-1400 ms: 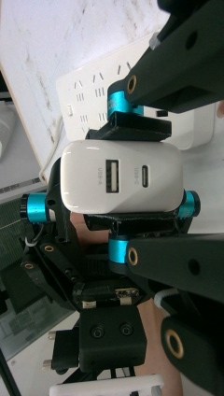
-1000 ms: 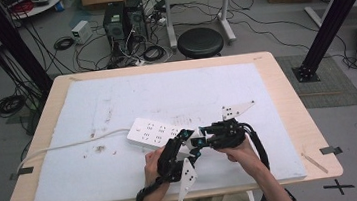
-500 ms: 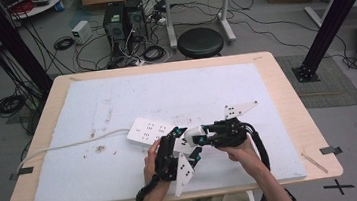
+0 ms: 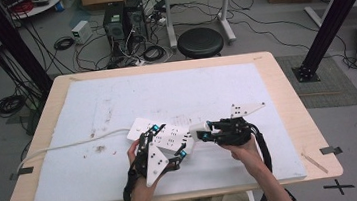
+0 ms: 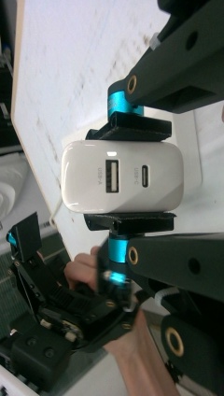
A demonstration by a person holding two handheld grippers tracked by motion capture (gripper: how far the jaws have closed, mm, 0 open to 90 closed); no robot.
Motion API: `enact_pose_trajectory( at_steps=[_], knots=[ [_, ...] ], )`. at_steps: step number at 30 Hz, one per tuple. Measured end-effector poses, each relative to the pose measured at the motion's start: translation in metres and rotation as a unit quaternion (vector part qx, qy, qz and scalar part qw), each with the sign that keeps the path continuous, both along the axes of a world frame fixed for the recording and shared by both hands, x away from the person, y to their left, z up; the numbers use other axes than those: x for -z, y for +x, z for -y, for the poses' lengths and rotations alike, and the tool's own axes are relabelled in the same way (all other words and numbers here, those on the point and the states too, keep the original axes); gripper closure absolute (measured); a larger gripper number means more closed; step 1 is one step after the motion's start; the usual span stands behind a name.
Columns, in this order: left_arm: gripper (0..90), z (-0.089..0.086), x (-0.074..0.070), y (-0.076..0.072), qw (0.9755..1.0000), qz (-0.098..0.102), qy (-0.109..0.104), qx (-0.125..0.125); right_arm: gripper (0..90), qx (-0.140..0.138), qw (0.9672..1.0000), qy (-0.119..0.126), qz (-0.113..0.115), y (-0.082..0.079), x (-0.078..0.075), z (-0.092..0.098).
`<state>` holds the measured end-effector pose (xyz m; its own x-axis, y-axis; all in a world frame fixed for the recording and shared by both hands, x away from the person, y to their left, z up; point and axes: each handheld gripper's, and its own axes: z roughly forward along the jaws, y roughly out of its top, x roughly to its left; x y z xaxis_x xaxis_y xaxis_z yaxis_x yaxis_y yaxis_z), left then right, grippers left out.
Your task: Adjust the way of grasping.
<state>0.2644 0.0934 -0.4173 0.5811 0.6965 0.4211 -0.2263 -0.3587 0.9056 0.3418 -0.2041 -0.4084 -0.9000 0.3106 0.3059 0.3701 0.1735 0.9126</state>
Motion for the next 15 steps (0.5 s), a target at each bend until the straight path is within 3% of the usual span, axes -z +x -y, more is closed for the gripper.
enact_pose_trajectory(
  at_steps=[2,3,5,8,15],
  knots=[
    [20.4,0.000,0.000,0.000,1.0000,0.000,0.000,0.000,63.4,0.003,1.0000,-0.001,0.000,0.000,0.000,0.001],
    [20.4,-0.017,-0.002,0.000,0.9992,-0.017,-0.023,-0.027,63.4,0.007,1.0000,-0.002,0.004,-0.001,0.001,0.003],
    [20.4,-0.023,-0.002,-0.001,0.9987,-0.022,-0.027,-0.038,63.4,0.010,0.9999,-0.004,0.005,-0.001,0.001,0.004],
    [20.4,-0.047,-0.002,0.000,0.9952,-0.043,-0.053,-0.070,63.4,0.019,0.9997,-0.011,0.009,-0.003,0.002,0.007],
    [20.6,-0.085,0.000,-0.001,0.9878,-0.066,-0.084,-0.114,63.4,0.034,0.9988,-0.019,0.029,-0.004,0.001,0.009]
  ],
)
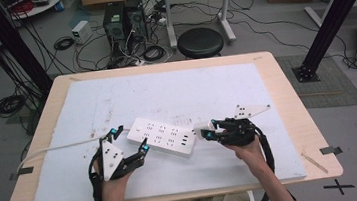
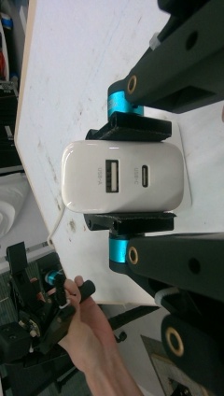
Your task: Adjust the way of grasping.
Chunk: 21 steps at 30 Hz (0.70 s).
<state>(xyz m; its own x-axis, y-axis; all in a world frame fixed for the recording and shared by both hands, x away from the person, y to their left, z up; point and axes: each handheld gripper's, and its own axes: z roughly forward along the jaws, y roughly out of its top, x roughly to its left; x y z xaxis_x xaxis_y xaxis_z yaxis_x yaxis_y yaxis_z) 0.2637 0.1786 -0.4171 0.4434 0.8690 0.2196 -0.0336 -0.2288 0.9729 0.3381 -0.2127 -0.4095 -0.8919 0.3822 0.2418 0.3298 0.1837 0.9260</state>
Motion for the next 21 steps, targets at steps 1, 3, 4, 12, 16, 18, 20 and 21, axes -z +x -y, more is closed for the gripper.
enact_pose_trajectory(
  at_steps=[1,3,4,12,16,18,20,21],
  knots=[
    [20.6,0.000,0.000,0.000,1.0000,0.000,0.000,0.000,63.4,0.000,1.0000,0.000,0.000,0.000,0.000,0.000],
    [20.6,-0.013,0.000,-0.001,0.9997,-0.013,-0.010,-0.020,63.4,0.003,1.0000,-0.003,-0.001,0.000,0.000,0.001],
    [20.8,-0.019,0.001,-0.002,0.9993,-0.021,-0.013,-0.028,63.4,0.003,1.0000,-0.006,0.001,0.000,0.000,0.001],
    [21.3,-0.044,0.001,-0.008,0.9968,-0.043,-0.033,-0.058,63.4,0.013,0.9999,-0.009,0.007,-0.005,-0.002,0.004],
    [21.3,-0.057,0.001,-0.011,0.9951,-0.053,-0.049,-0.068,63.4,0.027,0.9995,-0.006,0.015,-0.008,-0.005,0.009],
    [21.3,-0.060,0.001,-0.012,0.9948,-0.054,-0.051,-0.070,63.4,0.029,0.9994,-0.005,0.018,-0.007,-0.005,0.010],
    [21.3,-0.066,0.002,-0.015,0.9936,-0.055,-0.058,-0.080,63.4,0.035,0.9991,-0.005,0.022,-0.007,-0.005,0.012],
    [21.3,-0.066,0.002,-0.015,0.9936,-0.055,-0.058,-0.080,63.4,0.038,0.9991,-0.006,0.021,-0.008,-0.005,0.012]
  ],
)
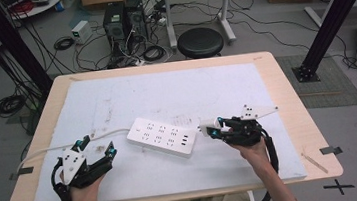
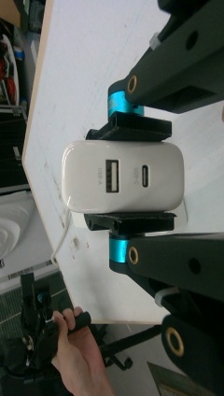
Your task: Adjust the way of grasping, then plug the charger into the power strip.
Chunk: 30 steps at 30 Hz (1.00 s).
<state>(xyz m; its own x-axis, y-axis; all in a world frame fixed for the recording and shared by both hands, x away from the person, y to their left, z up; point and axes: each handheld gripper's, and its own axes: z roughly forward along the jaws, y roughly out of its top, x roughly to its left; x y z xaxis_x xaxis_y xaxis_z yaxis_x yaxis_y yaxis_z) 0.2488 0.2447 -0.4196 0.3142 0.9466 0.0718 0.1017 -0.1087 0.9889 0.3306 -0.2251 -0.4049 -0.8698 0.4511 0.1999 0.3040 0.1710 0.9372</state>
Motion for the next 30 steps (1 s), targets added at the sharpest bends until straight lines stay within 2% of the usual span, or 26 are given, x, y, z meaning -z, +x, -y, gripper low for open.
enact_pose_trajectory(
  at_steps=[1,7,9,12,13,15,16,17,25,26,30],
  knots=[
    [21.4,-0.003,0.001,-0.002,1.0000,-0.004,-0.006,-0.005,63.4,0.004,1.0000,0.000,-0.003,0.000,0.000,0.001],
    [21.4,-0.008,0.001,-0.005,0.9998,-0.006,-0.009,-0.015,63.4,0.008,1.0000,-0.001,0.000,-0.001,0.001,0.001],
    [21.4,-0.010,0.001,-0.006,0.9998,-0.010,-0.009,-0.017,63.4,0.008,0.9999,-0.012,-0.002,0.000,-0.001,-0.001],
    [21.4,-0.011,0.001,-0.006,0.9997,-0.014,-0.008,-0.020,63.4,0.007,0.9999,-0.015,-0.004,0.002,-0.002,-0.003],
    [21.4,-0.011,0.002,-0.006,0.9996,-0.015,-0.011,-0.019,63.4,0.004,0.9996,-0.027,-0.010,0.006,-0.004,-0.008],
    [21.4,-0.011,0.002,-0.006,0.9996,-0.016,-0.011,-0.019,63.4,0.004,0.9996,-0.027,-0.010,0.006,-0.004,-0.008],
    [21.4,-0.011,0.002,-0.006,0.9997,-0.017,-0.008,-0.017,63.4,0.006,0.9989,-0.044,-0.017,0.010,-0.006,-0.014],
    [21.4,-0.010,0.002,-0.006,0.9997,-0.018,-0.009,-0.015,63.4,0.003,0.9987,-0.048,-0.015,0.012,-0.007,-0.017],
    [21.4,-0.010,0.002,-0.007,0.9997,-0.020,-0.006,-0.015,63.4,-0.003,0.9972,-0.070,-0.027,0.026,-0.019,-0.032],
    [21.4,-0.010,0.002,-0.007,0.9997,-0.020,-0.009,-0.015,63.5,-0.013,0.9951,-0.091,-0.038,0.036,-0.025,-0.043],
    [21.4,-0.010,0.003,-0.007,0.9996,-0.020,-0.010,-0.014,63.5,-0.017,0.9933,-0.108,-0.038,0.043,-0.029,-0.053]
  ],
)
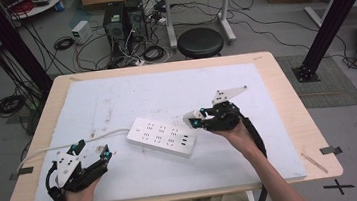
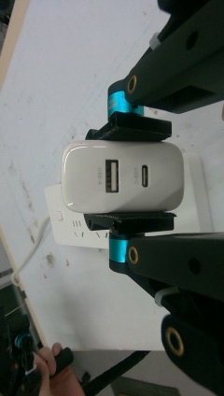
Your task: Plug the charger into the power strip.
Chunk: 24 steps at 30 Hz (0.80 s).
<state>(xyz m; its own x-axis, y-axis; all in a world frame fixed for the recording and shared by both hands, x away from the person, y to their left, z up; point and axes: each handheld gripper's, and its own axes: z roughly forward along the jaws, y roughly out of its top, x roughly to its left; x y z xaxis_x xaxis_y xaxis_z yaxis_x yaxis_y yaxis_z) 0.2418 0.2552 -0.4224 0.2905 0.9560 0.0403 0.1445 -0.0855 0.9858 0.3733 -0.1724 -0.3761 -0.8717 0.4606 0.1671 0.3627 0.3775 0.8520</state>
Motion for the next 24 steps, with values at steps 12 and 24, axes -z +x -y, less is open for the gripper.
enact_pose_trajectory(
  at_steps=[12,24],
  knots=[
    [21.6,-0.002,0.002,-0.005,1.0000,-0.003,0.000,-0.001,63.5,-0.060,0.9869,-0.148,-0.021,0.022,-0.008,-0.057],
    [21.6,-0.003,0.006,-0.007,0.9999,-0.009,-0.004,-0.001,63.5,-0.088,0.9675,-0.233,-0.046,0.033,-0.014,-0.083]
  ],
)
